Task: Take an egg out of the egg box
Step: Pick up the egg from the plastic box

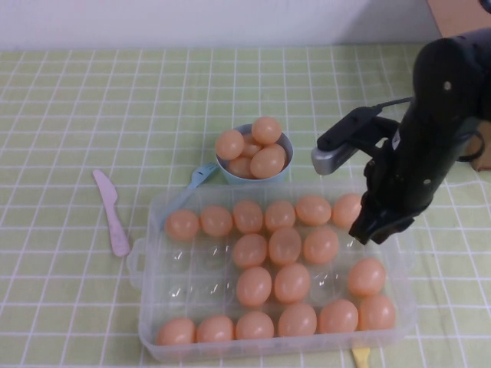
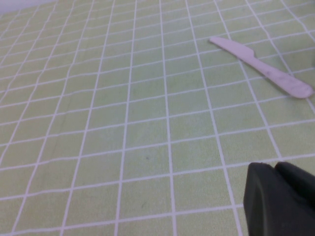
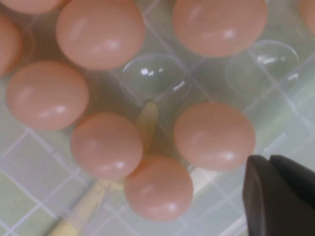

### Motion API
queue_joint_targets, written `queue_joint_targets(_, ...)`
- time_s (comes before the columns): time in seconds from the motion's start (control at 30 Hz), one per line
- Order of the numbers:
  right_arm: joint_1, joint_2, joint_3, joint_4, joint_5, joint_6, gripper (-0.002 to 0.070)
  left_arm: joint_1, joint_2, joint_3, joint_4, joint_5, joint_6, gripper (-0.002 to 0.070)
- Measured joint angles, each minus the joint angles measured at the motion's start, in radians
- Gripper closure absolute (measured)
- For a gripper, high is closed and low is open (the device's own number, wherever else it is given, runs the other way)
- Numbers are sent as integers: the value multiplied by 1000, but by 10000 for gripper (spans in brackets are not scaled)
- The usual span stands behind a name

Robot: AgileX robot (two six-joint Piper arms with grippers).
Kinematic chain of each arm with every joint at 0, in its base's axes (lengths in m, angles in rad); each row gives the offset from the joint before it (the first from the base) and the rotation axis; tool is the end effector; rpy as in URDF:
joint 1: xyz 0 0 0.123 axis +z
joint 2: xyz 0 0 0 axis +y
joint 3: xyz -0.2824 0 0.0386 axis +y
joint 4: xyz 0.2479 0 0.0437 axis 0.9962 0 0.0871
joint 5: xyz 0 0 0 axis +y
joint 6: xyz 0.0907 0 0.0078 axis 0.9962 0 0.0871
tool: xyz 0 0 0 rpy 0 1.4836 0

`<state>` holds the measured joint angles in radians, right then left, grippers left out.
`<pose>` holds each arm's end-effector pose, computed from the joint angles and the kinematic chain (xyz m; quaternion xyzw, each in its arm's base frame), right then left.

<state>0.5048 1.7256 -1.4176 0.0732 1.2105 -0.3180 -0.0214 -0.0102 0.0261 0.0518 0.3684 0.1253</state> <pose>0.2979 0.1717 0.2726 -0.3890 0.9179 0.0414 0.0661 0.0528 0.0006 0.1717 0.0727 0.8005 0.0527 0.5925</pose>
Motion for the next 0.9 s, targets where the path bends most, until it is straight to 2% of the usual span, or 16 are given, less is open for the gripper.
queue_joint_targets(0.13, 6, 86, -68, -2, 4, 3, 687, 0, 0, 0, 0, 0, 0, 679)
queue_joint_targets(0.23, 6, 123, -103, 0, 4, 3, 640, 0, 0, 0, 0, 0, 0, 680)
queue_joint_targets(0.33, 6, 138, -115, 15, 4, 3, 540, 0, 0, 0, 0, 0, 0, 680)
queue_joint_targets(0.47, 7, 146, -122, 23, -10, 18, 300, 0, 0, 0, 0, 0, 0, 680)
queue_joint_targets(0.53, 7, 156, -122, 26, -27, 61, 227, 0, 0, 0, 0, 0, 0, 680)
queue_joint_targets(0.63, 7, 176, -125, 32, -41, 96, 195, 0, 0, 0, 0, 0, 0, 680)
queue_joint_targets(0.9, 10, 235, -167, 71, -68, 134, 183, 0, 0, 0, 0, 0, 0, 680)
